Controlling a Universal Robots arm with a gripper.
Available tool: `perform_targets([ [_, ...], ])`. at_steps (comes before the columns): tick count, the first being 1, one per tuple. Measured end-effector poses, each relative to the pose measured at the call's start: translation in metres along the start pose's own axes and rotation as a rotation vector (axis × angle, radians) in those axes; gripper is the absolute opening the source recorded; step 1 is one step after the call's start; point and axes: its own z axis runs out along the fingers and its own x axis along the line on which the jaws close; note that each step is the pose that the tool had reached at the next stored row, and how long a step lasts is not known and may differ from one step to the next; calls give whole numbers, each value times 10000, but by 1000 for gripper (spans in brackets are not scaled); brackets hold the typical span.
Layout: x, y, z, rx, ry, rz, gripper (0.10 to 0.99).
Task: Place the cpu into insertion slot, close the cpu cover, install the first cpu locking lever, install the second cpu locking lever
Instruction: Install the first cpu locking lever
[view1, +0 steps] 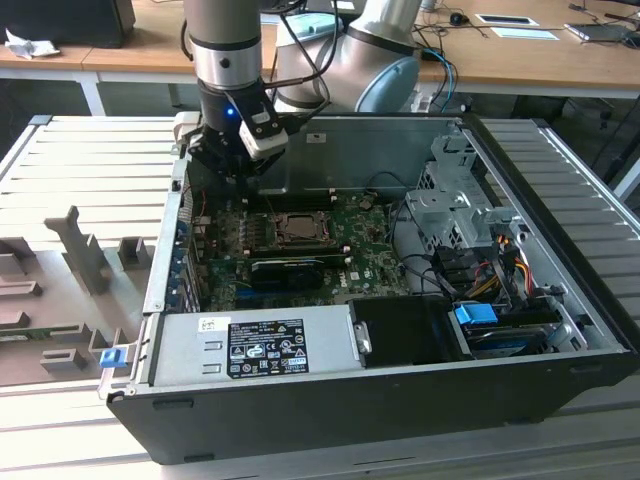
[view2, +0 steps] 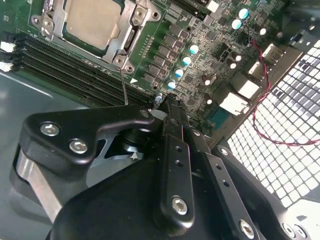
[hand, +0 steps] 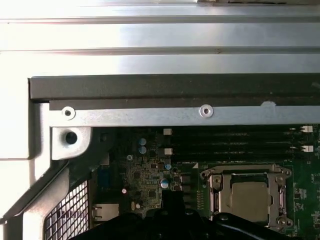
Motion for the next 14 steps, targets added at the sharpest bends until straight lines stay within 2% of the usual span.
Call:
perform_targets([
  [6, -52, 22, 1, 1, 0, -1, 106],
  [10, -95, 105, 4, 2, -1, 0, 106],
  [14, -233, 127, 8, 6, 1, 1, 106],
])
